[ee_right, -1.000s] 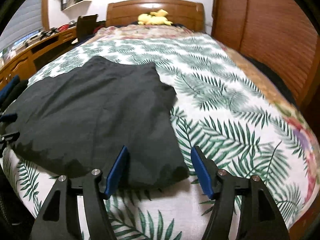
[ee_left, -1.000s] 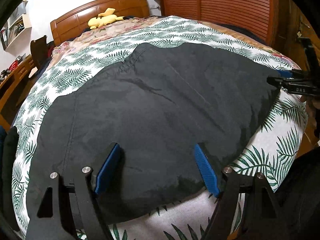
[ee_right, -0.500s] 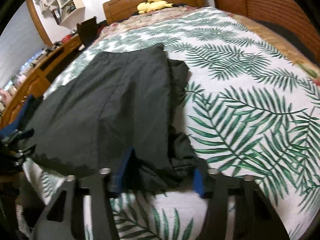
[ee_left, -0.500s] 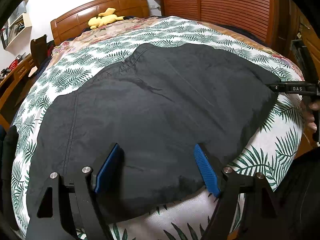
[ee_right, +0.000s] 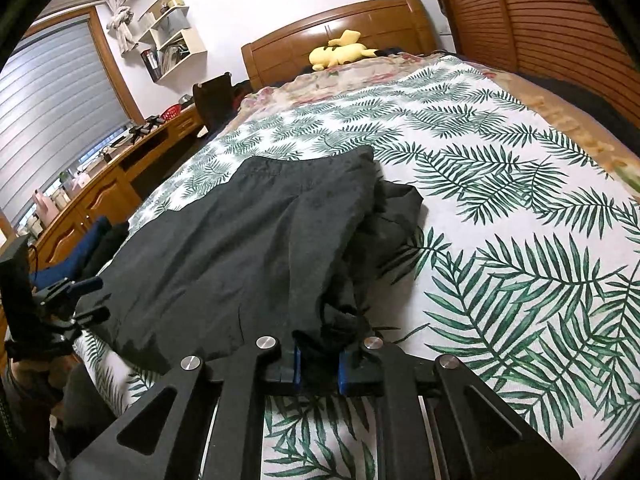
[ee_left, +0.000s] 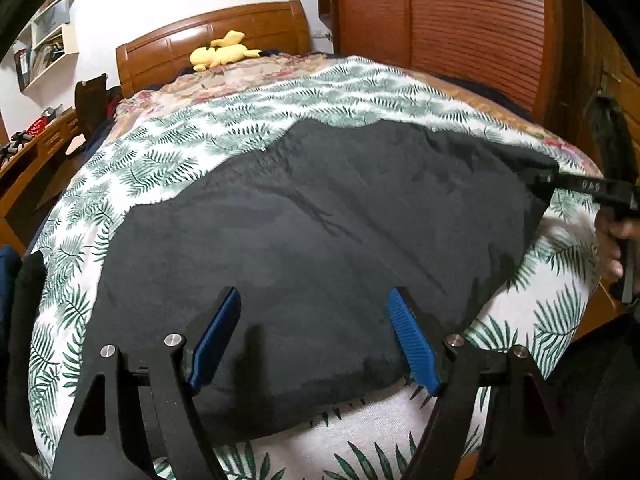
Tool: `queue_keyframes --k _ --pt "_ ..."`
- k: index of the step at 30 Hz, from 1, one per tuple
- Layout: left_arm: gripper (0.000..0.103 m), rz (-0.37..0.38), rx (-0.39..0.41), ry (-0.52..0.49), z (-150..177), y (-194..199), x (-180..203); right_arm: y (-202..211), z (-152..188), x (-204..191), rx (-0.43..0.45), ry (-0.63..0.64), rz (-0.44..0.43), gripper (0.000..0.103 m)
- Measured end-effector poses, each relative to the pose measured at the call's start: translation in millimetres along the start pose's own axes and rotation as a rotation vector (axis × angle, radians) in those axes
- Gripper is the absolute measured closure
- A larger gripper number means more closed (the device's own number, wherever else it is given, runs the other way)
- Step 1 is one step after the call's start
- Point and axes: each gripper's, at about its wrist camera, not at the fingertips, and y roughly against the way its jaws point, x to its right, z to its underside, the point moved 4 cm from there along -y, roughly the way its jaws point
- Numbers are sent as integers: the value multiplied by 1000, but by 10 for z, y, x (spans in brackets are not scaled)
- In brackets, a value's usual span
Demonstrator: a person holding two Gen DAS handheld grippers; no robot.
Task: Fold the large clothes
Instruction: 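Fold the held edge over the jacket and open the right tool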
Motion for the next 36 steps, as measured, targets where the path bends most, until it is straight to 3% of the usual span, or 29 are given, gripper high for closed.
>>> queue_keyframes --k 6,15,21,26,31,36 --pt "26 -15 27 24 -59 197 -167 -116 -119 -19 10 33 -4 93" --pt "26 -28 69 63 -5 543 -429 -60 -367 -597 79 136 -47 94" --pt "26 -29 107 97 114 753 -698 -124 -675 -1317 98 267 -77 96" --pt "26 -25 127 156 368 946 -997 -481 -799 -2250 61 420 -120 96" --pt "26 -54 120 193 610 1072 -1301 -1003 -699 -3028 -10 500 -200 96" --pt "26 -48 128 252 833 1184 -1581 -1501 -450 -3332 -112 507 -240 96"
